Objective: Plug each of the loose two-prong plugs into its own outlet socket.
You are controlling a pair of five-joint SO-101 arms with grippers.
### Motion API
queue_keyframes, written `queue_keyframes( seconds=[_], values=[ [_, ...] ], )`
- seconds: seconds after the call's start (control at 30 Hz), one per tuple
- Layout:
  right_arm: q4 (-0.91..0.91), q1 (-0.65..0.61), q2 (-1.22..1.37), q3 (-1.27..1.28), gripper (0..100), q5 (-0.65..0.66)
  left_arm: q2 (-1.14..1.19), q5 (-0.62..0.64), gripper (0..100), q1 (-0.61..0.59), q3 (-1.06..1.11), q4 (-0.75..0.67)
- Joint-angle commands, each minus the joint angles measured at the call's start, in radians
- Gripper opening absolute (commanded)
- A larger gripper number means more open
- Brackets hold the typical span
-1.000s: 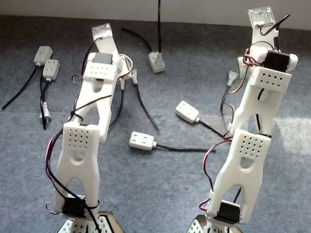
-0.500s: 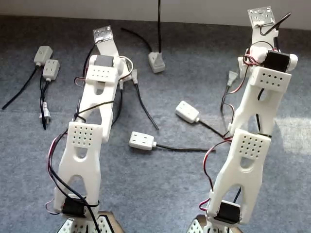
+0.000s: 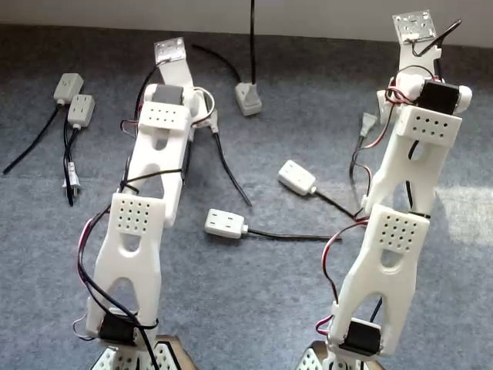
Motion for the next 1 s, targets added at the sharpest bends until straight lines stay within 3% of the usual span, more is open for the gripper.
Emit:
queue_keyframes(
  seconds=[0.0,0.13,0.23,0.7,0.9,0.97],
  values=[
    [0.039,-0.013,-0.018,-0.128,20.6,0.003,-0.073,-0.106,1,0.027,-0.183,0.152],
    [0.039,-0.013,-0.018,-0.128,20.6,0.002,-0.081,-0.126,1,0.062,-0.367,0.348],
    [0.041,-0.008,-0.018,-0.128,20.5,0.002,-0.088,-0.212,1,0.117,-0.469,0.454],
    [0.042,0.002,0.099,-0.114,20.3,-0.008,-0.421,-0.209,1,0.341,-0.458,0.423],
    [0.038,0.004,0.105,-0.116,1.2,-0.153,-0.579,-0.098,1,0.355,-0.456,0.47],
    [0.038,-0.001,0.107,-0.116,0.8,-0.153,-0.622,-0.091,1,0.372,-0.456,0.471]
  ],
)
